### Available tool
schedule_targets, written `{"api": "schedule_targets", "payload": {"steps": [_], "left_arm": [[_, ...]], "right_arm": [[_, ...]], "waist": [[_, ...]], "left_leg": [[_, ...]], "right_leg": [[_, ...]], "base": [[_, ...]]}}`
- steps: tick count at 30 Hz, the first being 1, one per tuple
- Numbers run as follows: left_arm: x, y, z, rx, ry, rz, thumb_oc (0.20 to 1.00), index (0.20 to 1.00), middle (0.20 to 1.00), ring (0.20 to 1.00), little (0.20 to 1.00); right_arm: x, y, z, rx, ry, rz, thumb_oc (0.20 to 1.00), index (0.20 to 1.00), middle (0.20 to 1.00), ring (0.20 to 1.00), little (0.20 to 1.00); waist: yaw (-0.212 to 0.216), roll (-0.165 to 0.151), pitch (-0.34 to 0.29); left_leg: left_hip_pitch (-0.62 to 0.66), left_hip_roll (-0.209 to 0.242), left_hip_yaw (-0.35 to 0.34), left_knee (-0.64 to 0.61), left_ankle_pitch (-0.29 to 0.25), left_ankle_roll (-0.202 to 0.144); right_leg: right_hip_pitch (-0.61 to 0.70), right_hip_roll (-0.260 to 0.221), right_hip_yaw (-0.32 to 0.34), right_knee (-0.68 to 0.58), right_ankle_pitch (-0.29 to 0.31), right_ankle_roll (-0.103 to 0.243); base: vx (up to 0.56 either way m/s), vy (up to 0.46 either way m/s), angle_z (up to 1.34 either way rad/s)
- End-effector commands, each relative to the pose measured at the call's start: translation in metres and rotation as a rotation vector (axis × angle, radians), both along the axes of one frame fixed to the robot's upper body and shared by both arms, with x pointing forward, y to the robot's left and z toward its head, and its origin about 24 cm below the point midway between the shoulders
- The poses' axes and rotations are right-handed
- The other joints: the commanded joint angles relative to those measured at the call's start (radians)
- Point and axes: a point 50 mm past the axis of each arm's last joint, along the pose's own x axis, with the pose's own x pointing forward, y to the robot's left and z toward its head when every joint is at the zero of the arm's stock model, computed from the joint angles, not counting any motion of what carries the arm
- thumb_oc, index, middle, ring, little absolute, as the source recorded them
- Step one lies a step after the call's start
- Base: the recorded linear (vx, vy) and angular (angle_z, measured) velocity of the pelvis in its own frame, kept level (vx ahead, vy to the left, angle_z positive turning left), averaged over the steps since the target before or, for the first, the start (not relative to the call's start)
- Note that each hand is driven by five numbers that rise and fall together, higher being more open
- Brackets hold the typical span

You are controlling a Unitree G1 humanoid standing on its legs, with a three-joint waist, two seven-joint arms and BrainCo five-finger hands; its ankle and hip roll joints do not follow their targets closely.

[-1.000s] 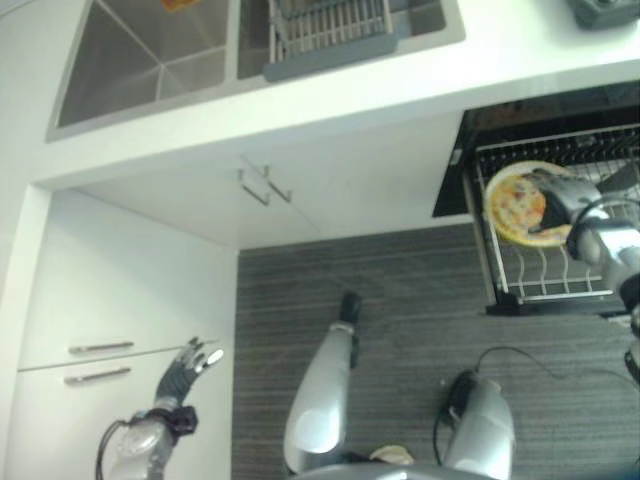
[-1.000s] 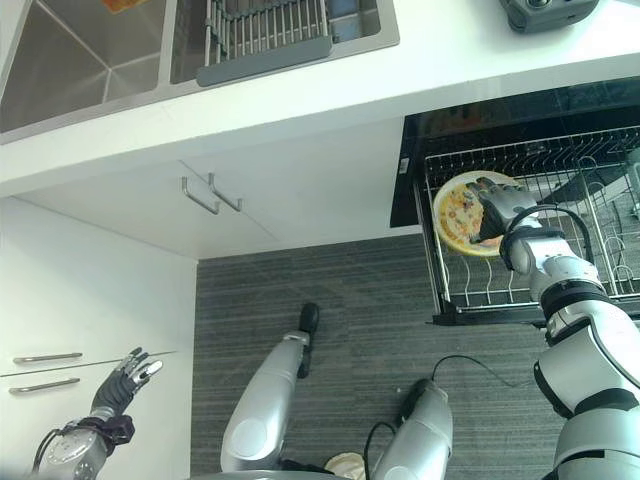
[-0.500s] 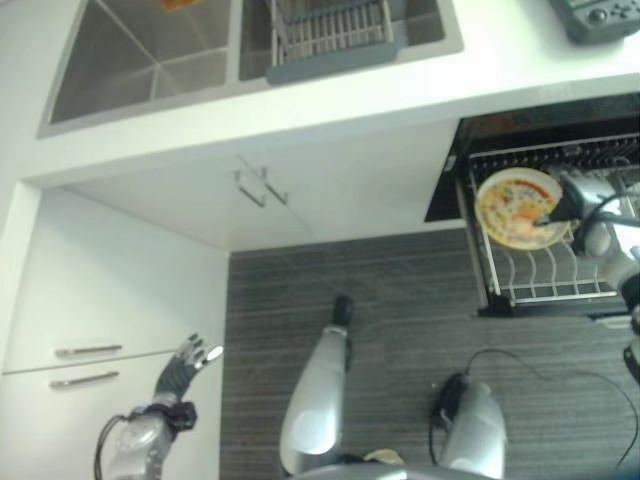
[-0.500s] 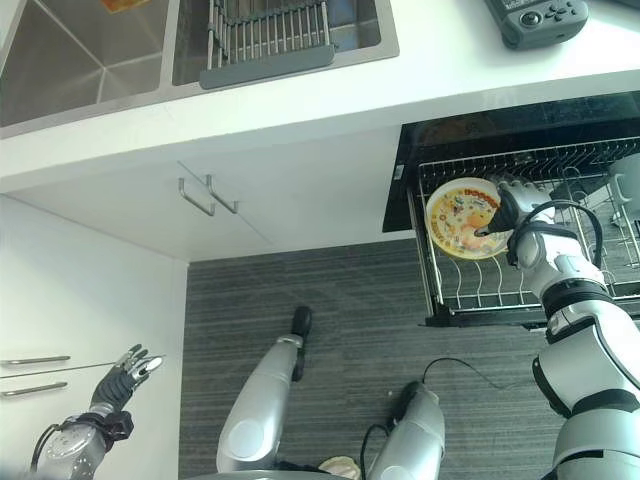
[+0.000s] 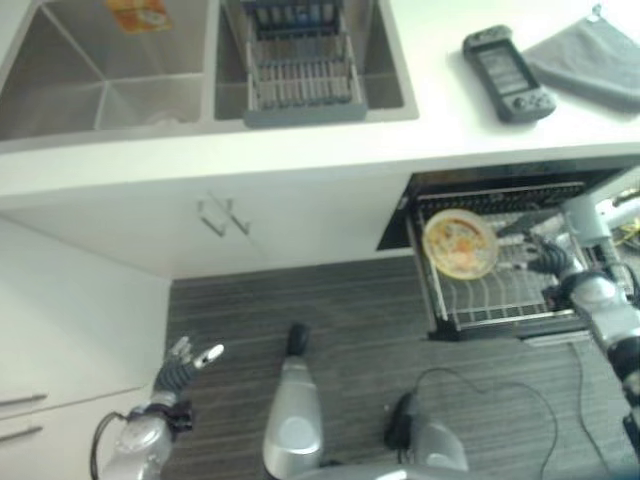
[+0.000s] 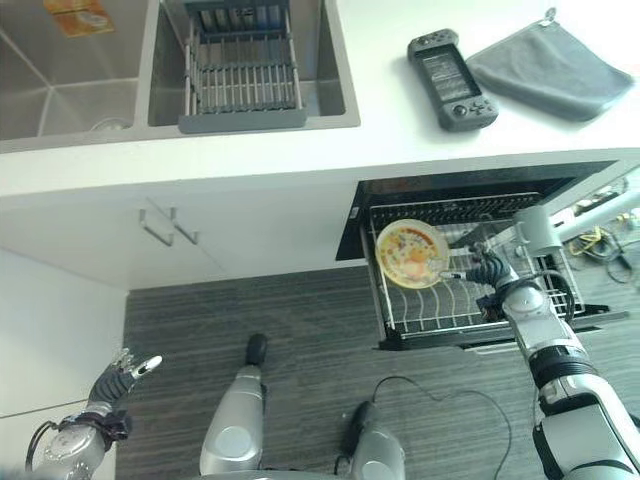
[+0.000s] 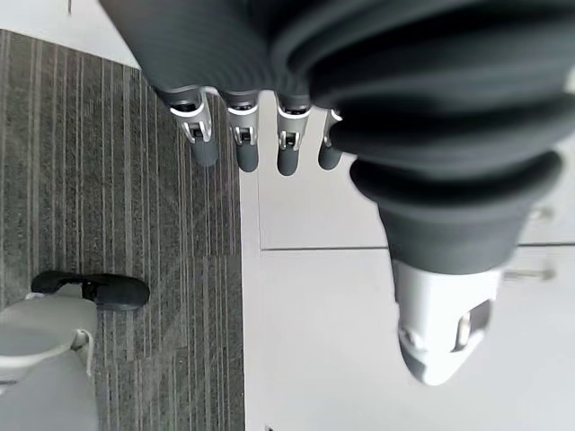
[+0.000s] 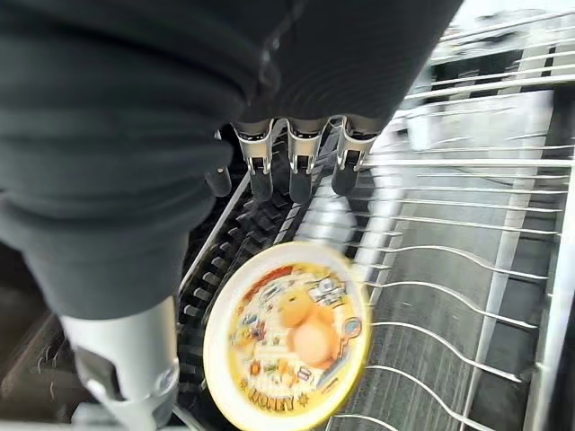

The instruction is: Place the dishes in the dishwasher.

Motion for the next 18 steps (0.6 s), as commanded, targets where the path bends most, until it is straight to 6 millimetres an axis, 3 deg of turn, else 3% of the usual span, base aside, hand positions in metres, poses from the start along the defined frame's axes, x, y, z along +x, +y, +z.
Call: {"api": "schedule_targets", "payload": {"steps": [1, 6, 8, 13, 15, 17, 18], "left_arm": [[-0.003, 0.01, 0.008, 0.071, -0.012, 0.028, 1.0, 1.0, 1.0, 1.0, 1.0], [-0.013, 0.013, 0.001, 0.08, 0.012, 0.083, 1.0, 1.0, 1.0, 1.0, 1.0], [-0.025, 0.012, -0.011, 0.074, 0.044, 0.127, 1.0, 1.0, 1.0, 1.0, 1.0], [-0.032, 0.01, -0.02, 0.059, 0.06, 0.158, 1.0, 1.0, 1.0, 1.0, 1.0], [-0.033, 0.007, -0.024, 0.051, 0.063, 0.169, 1.0, 1.0, 1.0, 1.0, 1.0], [-0.035, 0.003, -0.03, 0.042, 0.073, 0.184, 1.0, 1.0, 1.0, 1.0, 1.0], [-0.035, 0.003, -0.031, 0.042, 0.076, 0.185, 1.0, 1.0, 1.0, 1.0, 1.0]], "right_arm": [[0.01, -0.002, 0.027, 0.018, -0.097, -0.021, 1.0, 1.0, 1.0, 1.0, 1.0], [-0.011, -0.004, 0.014, 0.104, -0.143, -0.134, 1.0, 1.0, 1.0, 1.0, 1.0], [-0.03, -0.016, 0.021, 0.06, -0.241, -0.239, 1.0, 1.0, 1.0, 1.0, 1.0], [-0.049, -0.028, 0.024, 0.028, -0.304, -0.365, 1.0, 1.0, 1.0, 1.0, 1.0], [-0.058, -0.03, 0.018, 0.018, -0.304, -0.417, 1.0, 1.0, 1.0, 1.0, 1.0], [-0.075, -0.034, -0.008, 0.055, -0.263, -0.545, 1.0, 1.0, 1.0, 1.0, 1.0], [-0.077, -0.034, -0.012, 0.064, -0.257, -0.568, 1.0, 1.0, 1.0, 1.0, 1.0]], "waist": [[0.018, -0.005, -0.014], [-0.015, -0.027, -0.054], [-0.056, -0.038, -0.096], [-0.098, -0.028, -0.128], [-0.115, -0.021, -0.138], [-0.132, -0.005, -0.15], [-0.134, -0.004, -0.152]], "left_leg": [[0.052, 0.058, 0.007, 0.06, -0.103, -0.019], [0.112, 0.081, 0.065, -0.035, -0.062, -0.024], [0.157, 0.092, 0.106, -0.1, -0.036, -0.027], [0.196, 0.103, 0.147, -0.144, -0.026, -0.033], [0.205, 0.106, 0.163, -0.152, -0.026, -0.035], [0.216, 0.113, 0.18, -0.155, -0.03, -0.04], [0.217, 0.113, 0.183, -0.155, -0.031, -0.04]], "right_leg": [[-0.01, -0.046, 0.033, -0.104, 0.162, 0.042], [0.051, -0.041, 0.024, -0.183, 0.204, 0.063], [0.09, -0.04, 0.027, -0.24, 0.232, 0.077], [0.108, -0.046, 0.031, -0.278, 0.253, 0.093], [0.103, -0.051, 0.035, -0.285, 0.26, 0.098], [0.1, -0.058, 0.033, -0.287, 0.263, 0.102], [0.1, -0.058, 0.032, -0.287, 0.263, 0.102]], "base": [[0.07, -0.019, -0.12], [0.04, -0.014, -0.12], [0.05, 0.001, -0.24], [0.0, 0.031, -0.16], [-0.01, 0.058, -0.22], [0.01, 0.037, -0.18], [0.02, 0.014, -0.06]]}}
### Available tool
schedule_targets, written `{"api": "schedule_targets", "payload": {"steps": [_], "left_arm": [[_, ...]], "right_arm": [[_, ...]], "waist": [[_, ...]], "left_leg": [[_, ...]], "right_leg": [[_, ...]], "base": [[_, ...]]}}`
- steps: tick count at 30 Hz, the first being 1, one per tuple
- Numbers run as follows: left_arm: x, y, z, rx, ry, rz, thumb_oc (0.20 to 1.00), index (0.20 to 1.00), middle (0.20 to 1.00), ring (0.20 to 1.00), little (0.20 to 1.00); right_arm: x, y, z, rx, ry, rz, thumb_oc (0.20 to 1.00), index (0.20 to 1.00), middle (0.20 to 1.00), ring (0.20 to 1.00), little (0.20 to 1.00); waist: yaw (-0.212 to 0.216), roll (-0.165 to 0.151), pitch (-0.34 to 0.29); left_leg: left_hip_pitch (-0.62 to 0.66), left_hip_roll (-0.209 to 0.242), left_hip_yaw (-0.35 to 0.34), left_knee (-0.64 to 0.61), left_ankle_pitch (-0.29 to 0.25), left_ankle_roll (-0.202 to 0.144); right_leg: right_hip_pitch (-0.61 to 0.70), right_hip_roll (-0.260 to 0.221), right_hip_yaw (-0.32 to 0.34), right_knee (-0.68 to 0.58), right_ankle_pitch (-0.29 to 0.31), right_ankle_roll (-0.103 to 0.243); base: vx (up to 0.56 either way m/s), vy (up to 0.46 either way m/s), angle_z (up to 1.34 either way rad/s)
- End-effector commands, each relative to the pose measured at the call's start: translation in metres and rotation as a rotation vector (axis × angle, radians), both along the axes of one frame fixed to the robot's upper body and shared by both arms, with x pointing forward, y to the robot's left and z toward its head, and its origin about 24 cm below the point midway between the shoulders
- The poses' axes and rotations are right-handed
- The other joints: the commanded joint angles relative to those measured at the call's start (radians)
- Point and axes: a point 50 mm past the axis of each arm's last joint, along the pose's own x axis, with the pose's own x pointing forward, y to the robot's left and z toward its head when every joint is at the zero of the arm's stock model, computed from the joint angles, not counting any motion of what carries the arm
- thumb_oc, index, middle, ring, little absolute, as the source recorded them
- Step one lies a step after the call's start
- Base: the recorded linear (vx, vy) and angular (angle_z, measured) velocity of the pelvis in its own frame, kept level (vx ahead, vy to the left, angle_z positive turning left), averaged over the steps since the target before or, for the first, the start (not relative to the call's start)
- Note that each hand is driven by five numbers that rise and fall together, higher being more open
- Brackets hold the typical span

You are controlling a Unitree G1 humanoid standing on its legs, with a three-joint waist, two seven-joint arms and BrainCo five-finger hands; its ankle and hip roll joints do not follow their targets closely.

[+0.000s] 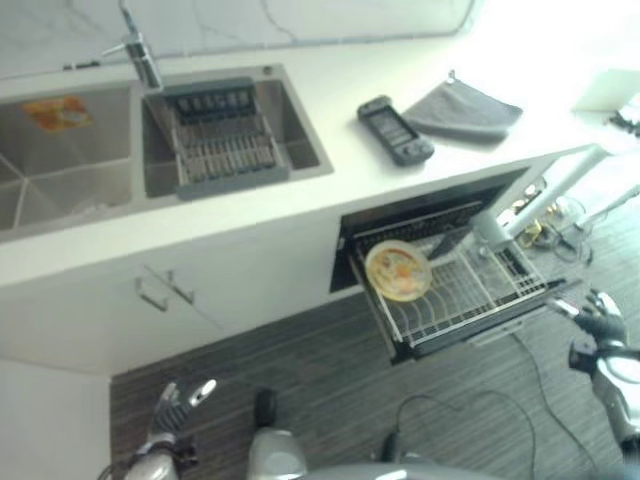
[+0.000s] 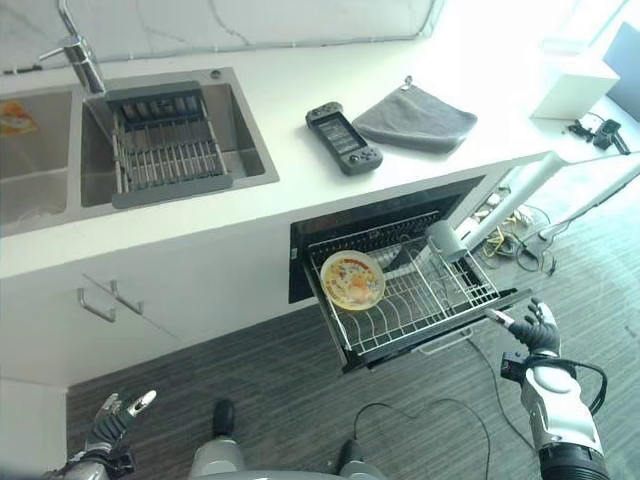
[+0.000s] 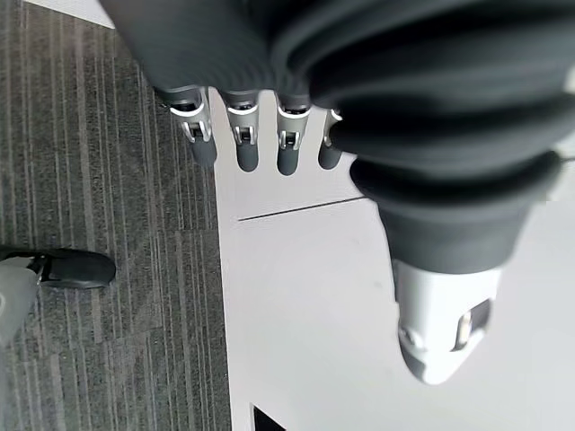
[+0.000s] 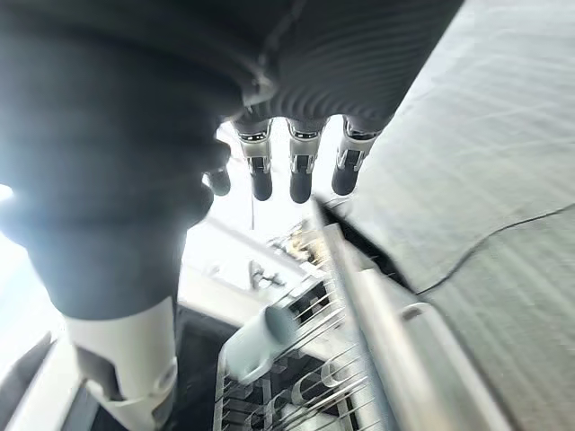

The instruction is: Place the dishes in the dishwasher.

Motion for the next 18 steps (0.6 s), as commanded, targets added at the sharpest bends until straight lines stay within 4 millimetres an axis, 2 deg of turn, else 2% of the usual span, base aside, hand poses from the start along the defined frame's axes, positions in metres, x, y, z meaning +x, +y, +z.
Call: {"api": "schedule_targets", "payload": {"steps": [1, 3, 4, 6, 7, 8, 9, 10, 11, 18], "left_arm": [[0.016, 0.011, 0.012, 0.087, -0.061, -0.04, 1.0, 1.0, 1.0, 1.0, 1.0], [0.014, 0.011, 0.01, 0.083, -0.052, -0.043, 1.0, 1.0, 1.0, 1.0, 1.0], [0.012, 0.009, 0.007, 0.081, -0.037, -0.051, 1.0, 1.0, 1.0, 1.0, 1.0], [0.01, 0.007, 0.004, 0.08, -0.019, -0.057, 1.0, 1.0, 1.0, 1.0, 1.0], [0.01, 0.007, 0.002, 0.079, -0.004, -0.066, 1.0, 1.0, 1.0, 1.0, 1.0], [0.009, 0.007, 0.002, 0.079, 0.002, -0.071, 1.0, 1.0, 1.0, 1.0, 1.0], [0.009, 0.007, 0.0, 0.078, 0.015, -0.081, 1.0, 1.0, 1.0, 1.0, 1.0], [0.009, 0.007, -0.001, 0.075, 0.022, -0.087, 1.0, 1.0, 1.0, 1.0, 1.0], [0.01, 0.006, -0.003, 0.073, 0.041, -0.113, 1.0, 1.0, 1.0, 1.0, 1.0], [0.004, 0.002, -0.01, 0.063, 0.083, -0.127, 1.0, 1.0, 1.0, 1.0, 1.0]], "right_arm": [[0.011, -0.024, 0.031, -0.086, -0.13, -0.133, 1.0, 1.0, 1.0, 1.0, 1.0], [0.004, -0.023, 0.019, -0.053, -0.107, -0.178, 1.0, 1.0, 1.0, 1.0, 1.0], [-0.003, -0.02, 0.001, 0.018, -0.081, -0.238, 1.0, 1.0, 1.0, 1.0, 1.0], [-0.01, -0.017, -0.016, 0.077, -0.042, -0.284, 1.0, 1.0, 1.0, 1.0, 1.0], [-0.014, -0.014, -0.029, 0.143, -0.023, -0.325, 0.655, 0.655, 0.655, 0.655, 0.655], [-0.016, -0.013, -0.035, 0.167, -0.009, -0.336, 0.501, 0.501, 0.501, 0.501, 0.501], [-0.018, -0.008, -0.047, 0.241, 0.012, -0.358, 0.2, 0.2, 0.2, 0.2, 0.2], [-0.019, -0.006, -0.053, 0.283, 0.019, -0.373, 0.2, 0.2, 0.2, 0.2, 0.2], [-0.023, 0.0, -0.068, 0.399, 0.031, -0.413, 0.2, 0.2, 0.2, 0.2, 0.2], [-0.014, 0.003, -0.076, 0.529, 0.028, -0.443, 0.2, 0.2, 0.2, 0.2, 0.2]], "waist": [[0.029, 0.007, 0.021], [0.027, 0.012, 0.018], [0.028, 0.018, 0.013], [0.031, 0.022, 0.008], [0.038, 0.026, 0.003], [0.042, 0.027, 0.002], [0.049, 0.031, -0.002], [0.054, 0.035, -0.006], [0.068, 0.045, -0.011], [0.101, 0.075, -0.022]], "left_leg": [[0.065, 0.086, 0.057, 0.001, -0.055, -0.029], [0.071, 0.086, 0.058, 0.001, -0.057, -0.029], [0.08, 0.084, 0.053, 0.001, -0.061, -0.03], [0.088, 0.084, 0.046, 0.001, -0.065, -0.031], [0.092, 0.084, 0.036, 0.001, -0.068, -0.031], [0.094, 0.083, 0.03, 0.001, -0.071, -0.032], [0.098, 0.08, 0.022, 0.001, -0.073, -0.033], [0.101, 0.078, 0.018, 0.001, -0.074, -0.034], [0.106, 0.073, 0.007, 0.001, -0.077, -0.034], [0.113, 0.059, -0.019, 0.001, -0.084, -0.037]], "right_leg": [[-0.039, -0.098, -0.022, -0.009, 0.127, 0.105], [-0.037, -0.099, -0.022, -0.009, 0.125, 0.104], [-0.032, -0.099, -0.019, -0.009, 0.123, 0.102], [-0.023, -0.1, -0.016, -0.009, 0.118, 0.102], [-0.014, -0.101, -0.015, -0.009, 0.113, 0.101], [-0.01, -0.101, -0.015, -0.009, 0.11, 0.1], [-0.002, -0.102, -0.016, -0.009, 0.107, 0.1], [0.003, -0.104, -0.019, -0.009, 0.105, 0.1], [0.014, -0.109, -0.025, -0.009, 0.099, 0.102], [0.029, -0.125, -0.042, -0.009, 0.092, 0.106]], "base": [[0.02, 0.004, -0.04], [0.06, 0.011, -0.05], [0.11, 0.004, -0.04], [0.12, -0.024, -0.03], [0.11, -0.042, -0.02], [0.14, -0.053, 0.0], [0.13, -0.037, 0.05], [0.19, -0.051, 0.14], [0.15, -0.035, 0.14], [0.08, -0.013, 0.05]]}}
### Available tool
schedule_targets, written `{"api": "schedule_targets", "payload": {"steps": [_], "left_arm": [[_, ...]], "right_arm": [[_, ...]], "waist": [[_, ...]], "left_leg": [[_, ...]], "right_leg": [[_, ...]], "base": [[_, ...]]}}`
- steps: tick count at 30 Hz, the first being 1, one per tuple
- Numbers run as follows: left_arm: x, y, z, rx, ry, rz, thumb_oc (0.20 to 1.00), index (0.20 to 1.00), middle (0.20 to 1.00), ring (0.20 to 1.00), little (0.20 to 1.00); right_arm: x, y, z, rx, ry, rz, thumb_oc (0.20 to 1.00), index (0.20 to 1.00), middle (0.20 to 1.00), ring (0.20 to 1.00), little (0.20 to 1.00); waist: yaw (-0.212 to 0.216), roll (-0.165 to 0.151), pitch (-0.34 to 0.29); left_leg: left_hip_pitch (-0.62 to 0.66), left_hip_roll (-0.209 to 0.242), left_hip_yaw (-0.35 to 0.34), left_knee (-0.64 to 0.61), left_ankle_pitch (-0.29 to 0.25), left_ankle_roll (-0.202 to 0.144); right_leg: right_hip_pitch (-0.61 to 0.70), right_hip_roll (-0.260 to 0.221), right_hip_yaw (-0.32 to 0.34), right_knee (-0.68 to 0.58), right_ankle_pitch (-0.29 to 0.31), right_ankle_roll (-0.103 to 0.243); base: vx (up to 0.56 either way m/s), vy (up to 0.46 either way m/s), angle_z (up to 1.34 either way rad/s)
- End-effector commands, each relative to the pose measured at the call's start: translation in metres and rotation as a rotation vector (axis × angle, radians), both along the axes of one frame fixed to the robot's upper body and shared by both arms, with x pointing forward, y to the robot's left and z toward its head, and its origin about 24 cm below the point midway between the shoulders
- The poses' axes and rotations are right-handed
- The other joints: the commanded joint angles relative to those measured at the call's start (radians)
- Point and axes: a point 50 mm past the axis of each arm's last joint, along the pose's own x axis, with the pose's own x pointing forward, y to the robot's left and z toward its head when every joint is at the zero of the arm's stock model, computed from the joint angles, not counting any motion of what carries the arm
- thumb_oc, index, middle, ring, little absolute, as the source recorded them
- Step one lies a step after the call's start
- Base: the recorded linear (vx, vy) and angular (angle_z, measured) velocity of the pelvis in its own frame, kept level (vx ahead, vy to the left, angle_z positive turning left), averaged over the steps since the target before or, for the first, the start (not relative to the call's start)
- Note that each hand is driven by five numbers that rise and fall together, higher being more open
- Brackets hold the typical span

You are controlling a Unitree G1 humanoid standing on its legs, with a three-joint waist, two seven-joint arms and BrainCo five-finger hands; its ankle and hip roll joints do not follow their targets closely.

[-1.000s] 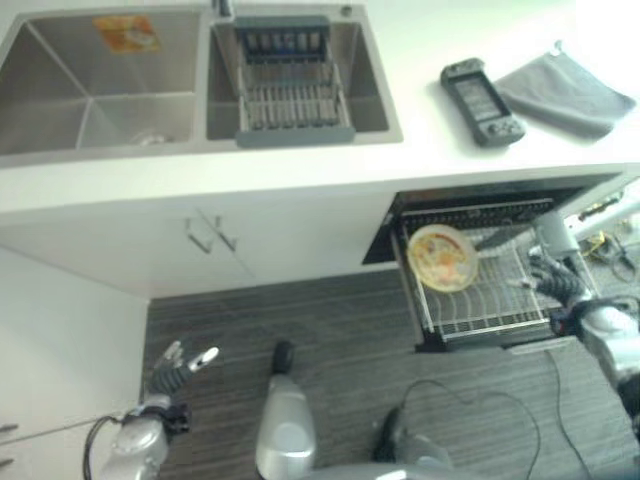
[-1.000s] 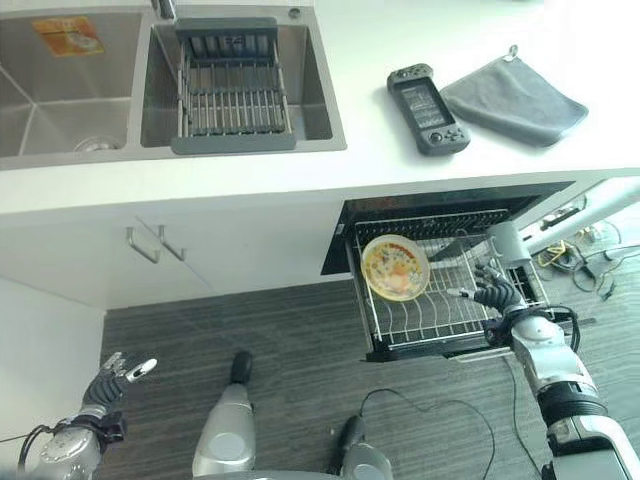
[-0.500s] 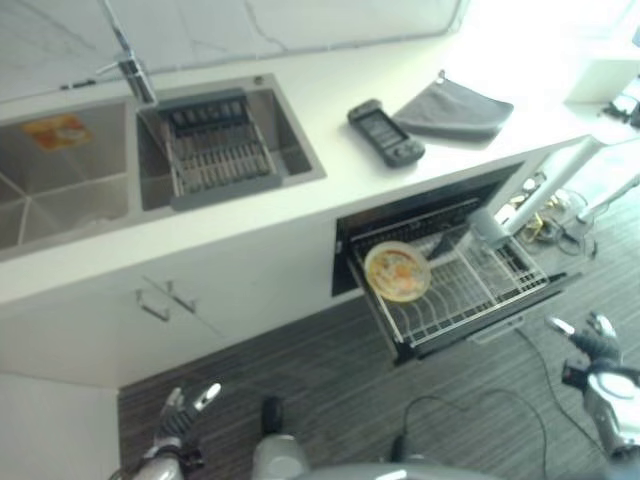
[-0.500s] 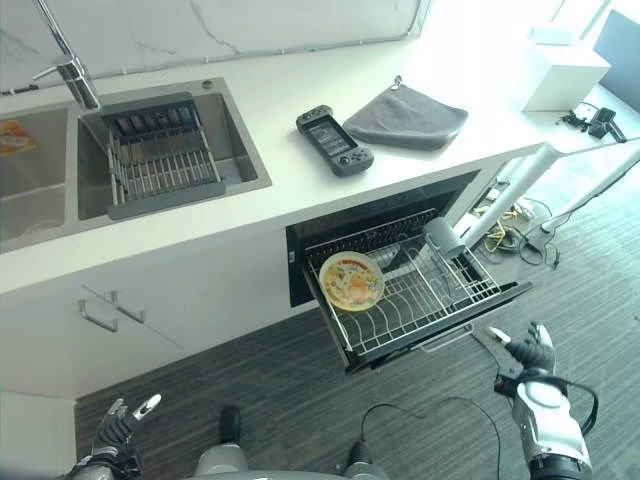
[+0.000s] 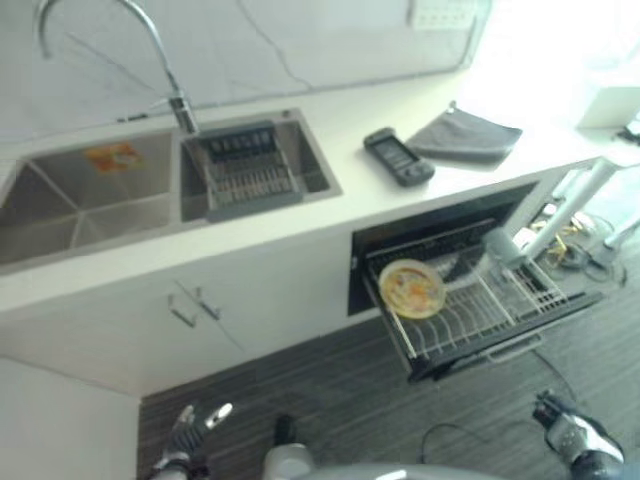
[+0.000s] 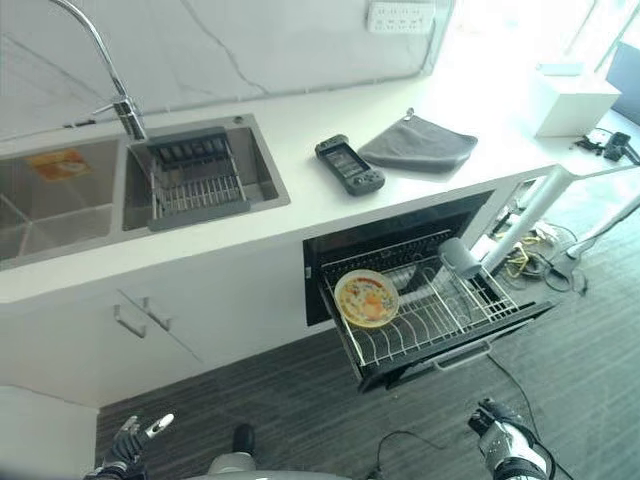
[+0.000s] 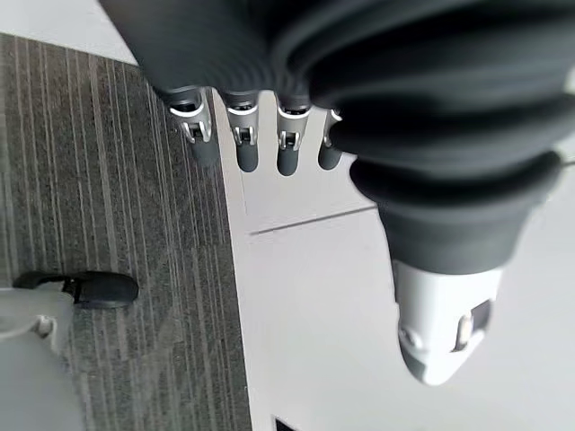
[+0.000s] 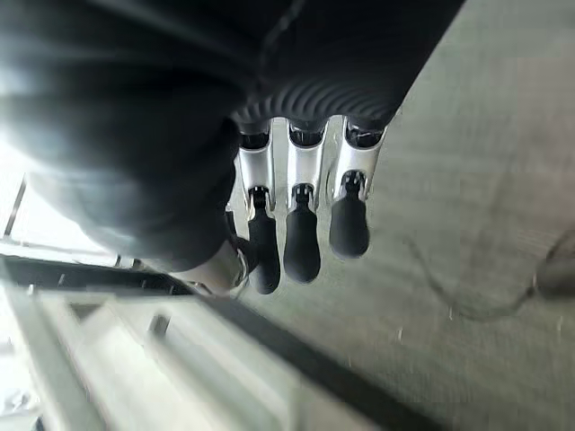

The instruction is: Place the dishes in the dishwasher.

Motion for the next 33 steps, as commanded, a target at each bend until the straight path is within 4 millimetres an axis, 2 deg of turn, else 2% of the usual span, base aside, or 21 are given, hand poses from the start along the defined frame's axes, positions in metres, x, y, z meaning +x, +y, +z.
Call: {"api": "schedule_targets", "payload": {"steps": [1, 5, 9, 10, 11, 12, 14, 16, 17, 24, 25, 26, 27, 31, 32, 33], "left_arm": [[0.021, 0.013, 0.011, 0.071, -0.06, -0.061, 1.0, 1.0, 1.0, 1.0, 1.0], [0.02, 0.014, 0.012, 0.07, -0.043, -0.068, 1.0, 1.0, 1.0, 1.0, 1.0], [0.021, 0.012, 0.013, 0.061, -0.036, -0.07, 1.0, 1.0, 1.0, 1.0, 1.0], [0.023, 0.009, 0.014, 0.05, -0.039, -0.072, 1.0, 1.0, 1.0, 1.0, 1.0], [0.025, 0.006, 0.014, 0.038, -0.043, -0.072, 1.0, 1.0, 1.0, 1.0, 1.0], [0.024, 0.005, 0.014, 0.034, -0.042, -0.071, 1.0, 1.0, 1.0, 1.0, 1.0], [0.027, 0.0, 0.015, 0.012, -0.057, -0.079, 1.0, 1.0, 1.0, 1.0, 1.0], [0.028, -0.002, 0.016, 0.001, -0.068, -0.084, 1.0, 1.0, 1.0, 1.0, 1.0], [0.031, -0.006, 0.017, -0.023, -0.078, -0.093, 1.0, 1.0, 1.0, 1.0, 1.0], [0.029, -0.016, 0.016, -0.082, -0.085, -0.103, 1.0, 1.0, 1.0, 1.0, 1.0], [0.028, -0.017, 0.017, -0.093, -0.086, -0.107, 1.0, 1.0, 1.0, 1.0, 1.0], [0.028, -0.018, 0.017, -0.096, -0.086, -0.106, 1.0, 1.0, 1.0, 1.0, 1.0], [0.028, -0.017, 0.018, -0.101, -0.084, -0.103, 1.0, 1.0, 1.0, 1.0, 1.0], [0.025, -0.014, 0.02, -0.104, -0.078, -0.09, 1.0, 1.0, 1.0, 1.0, 1.0], [0.023, -0.011, 0.021, -0.1, -0.073, -0.09, 1.0, 1.0, 1.0, 1.0, 1.0], [0.022, -0.011, 0.021, -0.1, -0.07, -0.091, 1.0, 1.0, 1.0, 1.0, 1.0]], "right_arm": [[0.032, -0.018, 0.025, 0.002, -0.148, -0.029, 0.2, 0.2, 0.2, 0.2, 0.2], [0.042, -0.023, 0.033, 0.01, -0.154, -0.015, 0.2, 0.2, 0.2, 0.2, 0.2], [0.059, -0.036, 0.054, -0.043, -0.153, 0.028, 0.2, 0.2, 0.2, 0.2, 0.2], [0.071, -0.049, 0.075, -0.103, -0.168, 0.063, 0.2, 0.2, 0.2, 0.2, 0.2], [0.076, -0.058, 0.087, -0.133, -0.182, 0.083, 0.2, 0.2, 0.2, 0.2, 0.2], [0.078, -0.06, 0.091, -0.143, -0.186, 0.092, 0.2, 0.2, 0.2, 0.2, 0.2], [0.09, -0.073, 0.118, -0.2, -0.21, 0.118, 0.2, 0.2, 0.2, 0.2, 0.2], [0.095, -0.081, 0.133, -0.233, -0.223, 0.131, 0.2, 0.2, 0.2, 0.2, 0.2], [0.105, -0.09, 0.161, -0.3, -0.245, 0.165, 0.2, 0.2, 0.2, 0.2, 0.2], [0.13, -0.1, 0.229, -0.466, -0.293, 0.24, 0.2, 0.2, 0.2, 0.2, 0.2], [0.137, -0.101, 0.25, -0.519, -0.318, 0.26, 0.2, 0.2, 0.2, 0.2, 0.2], [0.14, -0.1, 0.257, -0.535, -0.326, 0.27, 0.2, 0.2, 0.2, 0.2, 0.2], [0.147, -0.097, 0.276, -0.584, -0.344, 0.299, 0.2, 0.2, 0.2, 0.2, 0.2], [0.159, -0.089, 0.311, -0.676, -0.351, 0.346, 0.2, 0.2, 0.2, 0.2, 0.2], [0.162, -0.086, 0.329, -0.718, -0.352, 0.351, 0.2, 0.2, 0.2, 0.2, 0.2], [0.163, -0.086, 0.335, -0.733, -0.352, 0.351, 0.2, 0.2, 0.2, 0.2, 0.2]], "waist": [[0.048, 0.002, 0.035], [0.069, 0.026, 0.041], [0.084, 0.056, 0.057], [0.095, 0.079, 0.075], [0.099, 0.095, 0.084], [0.101, 0.101, 0.088], [0.11, 0.128, 0.111], [0.112, 0.141, 0.125], [0.12, 0.167, 0.15], [0.135, 0.227, 0.192], [0.143, 0.243, 0.202], [0.144, 0.248, 0.205], [0.152, 0.259, 0.212], [0.171, 0.275, 0.219], [0.186, 0.281, 0.221], [0.191, 0.284, 0.221]], "left_leg": [[0.064, 0.062, -0.013, 0.007, -0.074, -0.032], [0.057, 0.047, -0.035, 0.007, -0.075, -0.031], [0.039, 0.026, -0.061, 0.007, -0.077, -0.027], [0.018, 0.007, -0.076, 0.007, -0.076, -0.024], [0.004, -0.003, -0.081, 0.007, -0.075, -0.023], [-0.001, -0.008, -0.083, 0.007, -0.074, -0.022], [-0.027, -0.029, -0.094, 0.007, -0.071, -0.019], [-0.038, -0.039, -0.097, 0.007, -0.07, -0.019], [-0.063, -0.06, -0.105, 0.007, -0.066, -0.018], [-0.107, -0.104, -0.119, 0.007, -0.055, -0.013], [-0.12, -0.118, -0.125, 0.007, -0.051, -0.011], [-0.124, -0.123, -0.127, 0.007, -0.05, -0.01], [-0.136, -0.133, -0.133, 0.007, -0.046, -0.008], [-0.156, -0.151, -0.141, 0.007, -0.036, -0.007], [-0.166, -0.159, -0.147, 0.007, -0.033, -0.004], [-0.169, -0.162, -0.15, 0.007, -0.031, -0.004]], "right_leg": [[-0.038, -0.126, -0.039, 0.0, 0.096, 0.094], [-0.044, -0.137, -0.047, 0.0, 0.103, 0.098], [-0.062, -0.15, -0.046, 0.0, 0.114, 0.1], [-0.08, -0.166, -0.04, 0.0, 0.124, 0.1], [-0.093, -0.174, -0.036, 0.0, 0.128, 0.099], [-0.096, -0.177, -0.035, 0.0, 0.129, 0.099], [-0.116, -0.192, -0.03, 0.0, 0.136, 0.098], [-0.128, -0.2, -0.029, 0.002, 0.139, 0.098], [-0.149, -0.216, -0.027, 0.004, 0.144, 0.098], [-0.189, -0.255, -0.019, 0.013, 0.154, 0.099], [-0.196, -0.266, -0.021, 0.014, 0.156, 0.099], [-0.199, -0.269, -0.02, 0.015, 0.157, 0.099], [-0.205, -0.279, -0.024, 0.017, 0.159, 0.1], [-0.215, -0.295, -0.031, 0.028, 0.158, 0.1], [-0.218, -0.302, -0.037, 0.035, 0.155, 0.101], [-0.22, -0.303, -0.04, 0.036, 0.153, 0.102]], "base": [[0.08, -0.027, 0.09], [0.05, -0.02, 0.11], [0.01, 0.019, 0.07], [-0.05, 0.132, 0.22], [-0.06, 0.153, 0.2], [-0.08, 0.134, 0.17], [-0.1, 0.123, 0.11], [-0.12, 0.136, 0.08], [-0.13, 0.171, 0.07], [-0.03, 0.158, 0.03], [0.01, 0.163, 0.08], [0.03, 0.189, 0.08], [0.04, 0.122, 0.08], [0.07, 0.104, 0.14], [0.09, 0.055, 0.13], [0.09, 0.039, 0.14]]}}
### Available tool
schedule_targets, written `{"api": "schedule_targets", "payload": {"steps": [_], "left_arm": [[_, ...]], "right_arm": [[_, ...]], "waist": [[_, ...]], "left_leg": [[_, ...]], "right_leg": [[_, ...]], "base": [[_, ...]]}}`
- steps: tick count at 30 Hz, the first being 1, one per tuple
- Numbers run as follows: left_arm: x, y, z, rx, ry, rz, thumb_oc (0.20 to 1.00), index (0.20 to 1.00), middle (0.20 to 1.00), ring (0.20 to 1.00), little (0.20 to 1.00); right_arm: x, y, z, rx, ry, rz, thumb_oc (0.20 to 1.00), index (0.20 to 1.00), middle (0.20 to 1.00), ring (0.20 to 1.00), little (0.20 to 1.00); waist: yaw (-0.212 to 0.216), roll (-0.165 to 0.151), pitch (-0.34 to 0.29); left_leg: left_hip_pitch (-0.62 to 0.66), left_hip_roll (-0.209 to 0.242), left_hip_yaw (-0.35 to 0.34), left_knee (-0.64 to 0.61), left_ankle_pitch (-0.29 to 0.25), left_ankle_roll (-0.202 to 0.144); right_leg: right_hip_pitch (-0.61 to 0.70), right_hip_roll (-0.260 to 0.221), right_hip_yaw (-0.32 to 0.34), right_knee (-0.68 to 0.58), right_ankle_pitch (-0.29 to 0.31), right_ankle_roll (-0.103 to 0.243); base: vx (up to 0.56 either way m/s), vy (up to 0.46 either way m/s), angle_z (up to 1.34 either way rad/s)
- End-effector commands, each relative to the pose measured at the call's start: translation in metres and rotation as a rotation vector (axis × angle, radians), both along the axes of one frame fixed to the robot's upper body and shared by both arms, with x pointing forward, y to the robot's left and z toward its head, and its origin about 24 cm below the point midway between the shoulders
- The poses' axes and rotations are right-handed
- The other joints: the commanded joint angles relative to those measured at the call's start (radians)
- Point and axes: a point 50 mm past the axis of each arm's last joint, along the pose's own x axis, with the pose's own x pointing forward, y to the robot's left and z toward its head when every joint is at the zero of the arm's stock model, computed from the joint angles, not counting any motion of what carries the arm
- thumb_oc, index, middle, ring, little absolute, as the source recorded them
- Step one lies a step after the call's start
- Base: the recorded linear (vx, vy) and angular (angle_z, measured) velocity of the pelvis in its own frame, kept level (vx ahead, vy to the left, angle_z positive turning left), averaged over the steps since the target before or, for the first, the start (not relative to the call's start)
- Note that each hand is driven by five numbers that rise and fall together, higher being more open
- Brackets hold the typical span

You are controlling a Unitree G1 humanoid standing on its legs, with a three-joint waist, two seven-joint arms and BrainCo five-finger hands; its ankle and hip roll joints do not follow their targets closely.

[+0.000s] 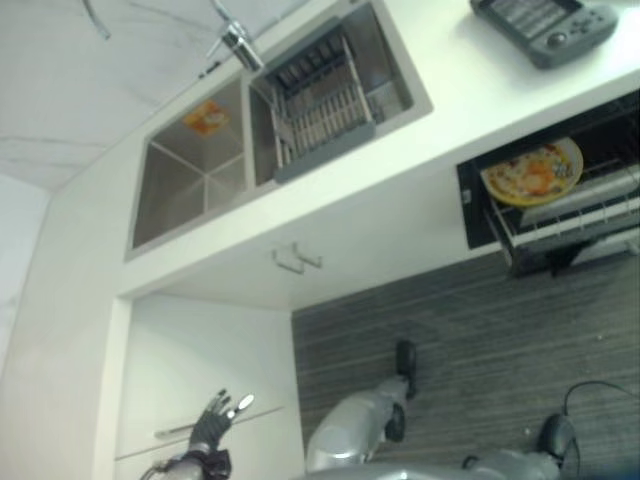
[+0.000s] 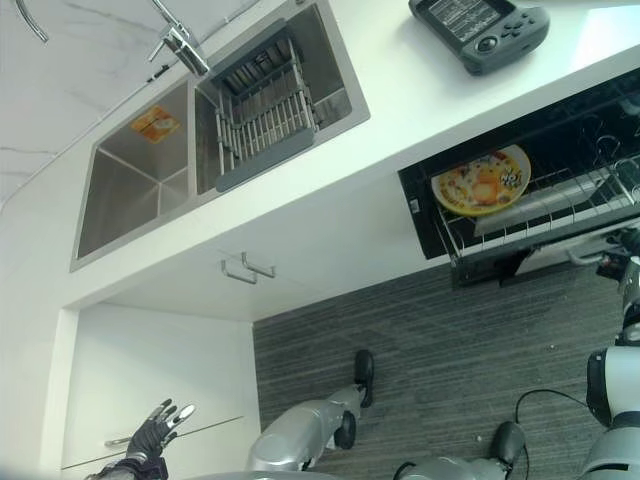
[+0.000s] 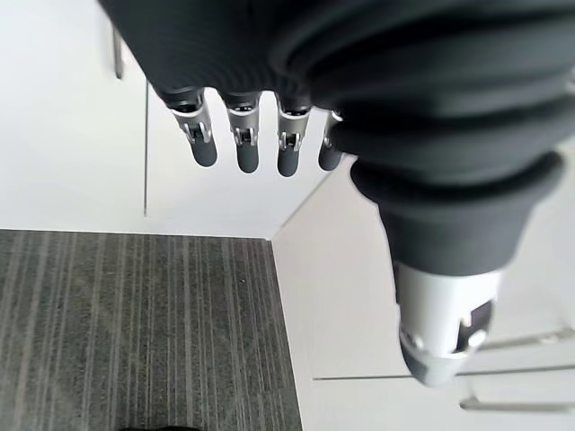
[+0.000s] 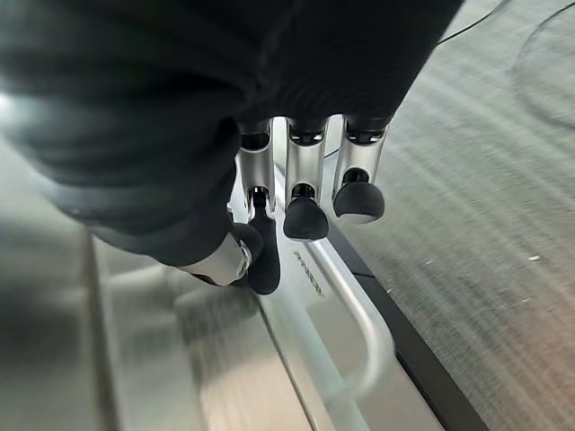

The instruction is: Place the dishes in the dishwasher.

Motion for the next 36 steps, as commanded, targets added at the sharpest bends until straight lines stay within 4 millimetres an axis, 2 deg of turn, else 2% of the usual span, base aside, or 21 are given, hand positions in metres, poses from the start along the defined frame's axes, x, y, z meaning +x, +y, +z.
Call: {"api": "schedule_targets", "payload": {"steps": [1, 2, 5, 13, 19, 21, 22, 23, 27, 30, 33, 36], "left_arm": [[0.006, 0.022, 0.012, 0.06, -0.011, -0.027, 1.0, 1.0, 1.0, 1.0, 1.0], [0.005, 0.022, 0.012, 0.061, -0.009, -0.029, 1.0, 1.0, 1.0, 1.0, 1.0], [0.0, 0.025, 0.011, 0.071, 0.018, -0.038, 1.0, 1.0, 1.0, 1.0, 1.0], [-0.006, 0.043, 0.016, 0.099, 0.039, -0.015, 1.0, 1.0, 1.0, 1.0, 1.0], [-0.021, 0.043, 0.009, 0.09, 0.068, -0.005, 1.0, 1.0, 1.0, 1.0, 1.0], [-0.022, 0.043, 0.008, 0.087, 0.069, -0.008, 1.0, 1.0, 1.0, 1.0, 1.0], [-0.024, 0.043, 0.008, 0.081, 0.066, -0.024, 1.0, 1.0, 1.0, 1.0, 1.0], [-0.024, 0.043, 0.008, 0.076, 0.059, -0.03, 1.0, 1.0, 1.0, 1.0, 1.0], [-0.013, 0.046, 0.017, 0.073, 0.011, -0.043, 1.0, 1.0, 1.0, 1.0, 1.0], [-0.003, 0.051, 0.029, 0.069, -0.041, -0.032, 1.0, 1.0, 1.0, 1.0, 1.0], [0.02, 0.053, 0.053, 0.079, -0.105, -0.044, 1.0, 1.0, 1.0, 1.0, 1.0], [0.05, 0.06, 0.079, 0.109, -0.198, -0.032, 1.0, 1.0, 1.0, 1.0, 1.0]], "right_arm": [[0.032, 0.027, 0.068, -0.115, -0.137, 0.144, 0.2, 0.2, 0.2, 0.2, 0.2], [0.032, 0.027, 0.071, -0.121, -0.138, 0.145, 0.2, 0.2, 0.2, 0.2, 0.2], [0.034, 0.033, 0.106, -0.191, -0.149, 0.142, 0.2, 0.2, 0.2, 0.2, 0.2], [0.028, 0.043, 0.172, -0.302, -0.253, 0.118, 0.2, 0.2, 0.2, 0.2, 0.2], [0.02, 0.048, 0.205, -0.408, -0.322, 0.115, 0.2, 0.2, 0.2, 0.2, 0.2], [0.019, 0.049, 0.208, -0.413, -0.332, 0.116, 0.2, 0.2, 0.2, 0.2, 0.2], [0.015, 0.047, 0.214, -0.435, -0.353, 0.115, 0.304, 0.304, 0.304, 0.304, 0.304], [0.014, 0.047, 0.215, -0.454, -0.344, 0.118, 1.0, 1.0, 1.0, 1.0, 1.0], [0.019, 0.051, 0.209, -0.444, -0.327, 0.187, 1.0, 1.0, 1.0, 1.0, 1.0], [0.021, 0.051, 0.195, -0.448, -0.329, 0.246, 1.0, 1.0, 1.0, 1.0, 1.0], [0.025, 0.052, 0.175, -0.437, -0.319, 0.303, 1.0, 1.0, 1.0, 1.0, 1.0], [0.034, 0.067, 0.158, -0.373, -0.326, 0.373, 1.0, 1.0, 1.0, 1.0, 1.0]], "waist": [[0.097, -0.007, 0.022], [0.099, -0.006, 0.022], [0.128, 0.008, 0.024], [0.177, 0.041, 0.022], [0.199, 0.061, 0.018], [0.198, 0.063, 0.018], [0.198, 0.063, 0.014], [0.197, 0.061, 0.012], [0.185, 0.051, 0.018], [0.168, 0.032, 0.023], [0.157, 0.001, 0.028], [0.133, -0.061, 0.029]], "left_leg": [[0.003, 0.091, -0.078, 0.001, -0.069, -0.114], [0.001, 0.089, -0.079, 0.001, -0.067, -0.114], [-0.02, 0.076, -0.099, 0.001, -0.056, -0.112], [-0.082, 0.052, -0.117, 0.001, -0.03, -0.111], [-0.113, 0.04, -0.118, 0.001, -0.016, -0.109], [-0.115, 0.039, -0.117, 0.001, -0.016, -0.109], [-0.12, 0.037, -0.112, 0.001, -0.014, -0.109], [-0.12, 0.037, -0.108, 0.001, -0.014, -0.108], [-0.109, 0.043, -0.099, 0.001, -0.018, -0.106], [-0.097, 0.054, -0.093, 0.001, -0.026, -0.107], [-0.094, 0.07, -0.085, 0.001, -0.029, -0.102], [-0.09, 0.098, -0.071, 0.001, -0.042, -0.098]], "right_leg": [[-0.099, -0.071, 0.042, 0.039, 0.098, 0.009], [-0.1, -0.071, 0.041, 0.04, 0.098, 0.009], [-0.107, -0.078, 0.029, 0.047, 0.096, 0.011], [-0.133, -0.103, 0.0, 0.049, 0.103, 0.011], [-0.146, -0.116, -0.014, 0.046, 0.11, 0.011], [-0.147, -0.116, -0.014, 0.047, 0.11, 0.011], [-0.149, -0.119, -0.015, 0.047, 0.112, 0.011], [-0.149, -0.119, -0.015, 0.049, 0.11, 0.011], [-0.148, -0.118, -0.01, 0.057, 0.107, 0.011], [-0.142, -0.109, -0.006, 0.059, 0.104, 0.011], [-0.14, -0.095, -0.002, 0.053, 0.115, 0.011], [-0.141, -0.077, 0.002, 0.053, 0.113, 0.011]], "base": [[0.05, 0.014, 0.19], [0.07, 0.013, 0.22], [0.08, 0.033, 0.19], [0.04, 0.018, 0.16], [0.01, 0.061, 0.05], [0.01, 0.057, 0.01], [0.02, 0.069, 0.03], [0.02, 0.08, 0.04], [0.01, 0.039, 0.03], [0.0, -0.013, 0.0], [-0.01, -0.105, 0.0], [-0.02, -0.202, -0.04]]}}
